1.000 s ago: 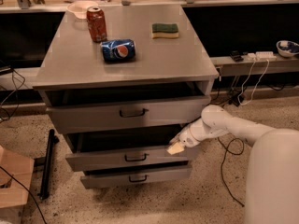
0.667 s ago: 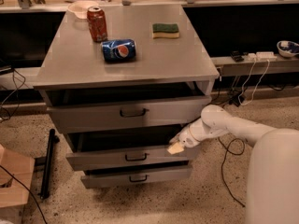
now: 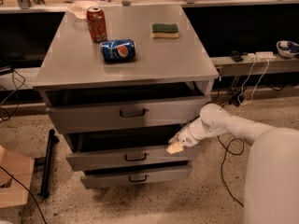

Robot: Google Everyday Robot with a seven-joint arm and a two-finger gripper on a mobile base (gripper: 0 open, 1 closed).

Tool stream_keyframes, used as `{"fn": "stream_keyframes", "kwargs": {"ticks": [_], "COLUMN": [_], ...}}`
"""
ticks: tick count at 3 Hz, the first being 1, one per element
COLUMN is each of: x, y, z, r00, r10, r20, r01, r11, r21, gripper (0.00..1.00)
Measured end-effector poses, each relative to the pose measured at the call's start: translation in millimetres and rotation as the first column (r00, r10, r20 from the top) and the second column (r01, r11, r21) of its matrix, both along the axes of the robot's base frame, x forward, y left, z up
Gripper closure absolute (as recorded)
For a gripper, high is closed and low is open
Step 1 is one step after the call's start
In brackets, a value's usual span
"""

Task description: Open middle drawer

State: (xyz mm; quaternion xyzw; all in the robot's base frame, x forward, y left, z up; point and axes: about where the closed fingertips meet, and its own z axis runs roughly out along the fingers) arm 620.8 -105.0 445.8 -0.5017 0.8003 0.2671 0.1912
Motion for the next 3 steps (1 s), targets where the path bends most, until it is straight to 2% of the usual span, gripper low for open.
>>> {"fn": "stream_keyframes", "kwargs": {"ticks": [1,2,3], "x": [-19.9,-40.7,-59.8], "y": [-4.1,-9.8,-10.7], "z": [1.3,-1.0,-13.7], "r00": [0.9993,0.9989,0.9968], "r10": [0.035,0.032,0.053], "r20": [-0.015,-0.034,-0.060], "r01": [-0.036,-0.036,-0.059], "r11": [0.997,0.994,0.992], "r21": [-0.075,-0.103,-0.110], "gripper": [0.08,0.00,0.27]}}
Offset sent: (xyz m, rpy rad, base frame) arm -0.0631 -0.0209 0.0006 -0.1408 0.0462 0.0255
